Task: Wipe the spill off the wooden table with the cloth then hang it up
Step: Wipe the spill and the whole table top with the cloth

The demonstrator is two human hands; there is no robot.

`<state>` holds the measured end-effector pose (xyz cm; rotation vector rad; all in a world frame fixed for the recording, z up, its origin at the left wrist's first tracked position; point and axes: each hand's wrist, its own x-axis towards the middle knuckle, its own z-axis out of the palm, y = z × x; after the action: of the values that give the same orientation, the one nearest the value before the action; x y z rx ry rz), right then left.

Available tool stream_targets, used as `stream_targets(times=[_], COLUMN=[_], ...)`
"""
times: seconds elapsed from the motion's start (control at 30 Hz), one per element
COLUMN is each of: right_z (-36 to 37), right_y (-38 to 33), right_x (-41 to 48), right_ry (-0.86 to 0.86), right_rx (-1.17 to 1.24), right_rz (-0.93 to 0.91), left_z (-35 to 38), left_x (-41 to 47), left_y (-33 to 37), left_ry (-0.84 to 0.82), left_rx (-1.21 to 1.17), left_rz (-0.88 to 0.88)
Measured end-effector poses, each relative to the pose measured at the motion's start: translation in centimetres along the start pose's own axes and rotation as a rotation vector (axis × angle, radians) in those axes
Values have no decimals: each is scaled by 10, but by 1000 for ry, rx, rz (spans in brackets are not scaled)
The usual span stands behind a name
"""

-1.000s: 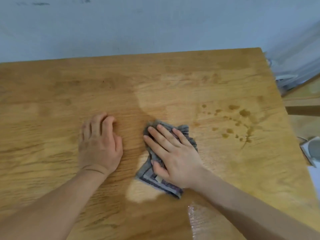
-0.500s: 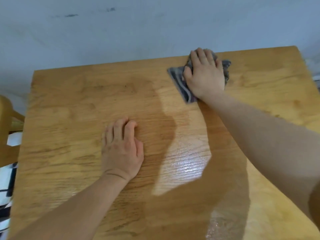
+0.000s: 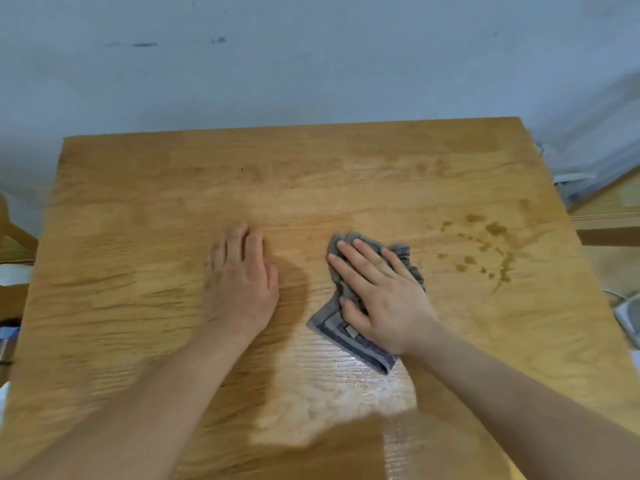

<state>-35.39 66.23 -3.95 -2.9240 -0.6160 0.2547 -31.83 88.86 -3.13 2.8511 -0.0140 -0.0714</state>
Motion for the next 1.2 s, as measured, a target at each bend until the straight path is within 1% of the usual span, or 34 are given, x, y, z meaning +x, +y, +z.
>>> stream_targets(times=[0.03,0.13,0.23,0.33,0.4,0.5,0.6,0.67,0.73,0.87,0.97,1.07,1.1,1.2], right_z=[-4,-17,-24,-16,-5,7,7,-1,-11,-30,-38,-32,-27,-10], right_y=[13,44,61,41,7,-29,-11,14,41,92,108,90,76,15], right_x=[9,49,86,77,36,-27,-30,-5,31,109,139,136,127,77], right_ry=[2,49,66,154,175,95,59,44,67,111,121,172,178,165], right_rx=[-4,-2,40,87,79,47,32,34,43,70,106,107,109,100], right_rz=[56,280,444,541,508,317,164,124,187,401,540,621,618,462], left_z=[2,15,23,23,24,25,26,26,27,30,30,30,31,30], left_x=[-8,-36,-36,-36,-39,-38,-36,-36,-36,-35,-31,-34,-35,-34], left_y=[9,42,51,50,50,48,49,50,50,52,49,48,48,45], left_ry=[-41,-108,-142,-133,-115,-97,-91,-76,-59,-55,-59,-60,-64,-50], left_rx=[1,17,25,33,47,70,76,68,64,70,86,77,71,15], left_rz=[1,130,90,71,66,62,80,85,86,75,74,74,74,70])
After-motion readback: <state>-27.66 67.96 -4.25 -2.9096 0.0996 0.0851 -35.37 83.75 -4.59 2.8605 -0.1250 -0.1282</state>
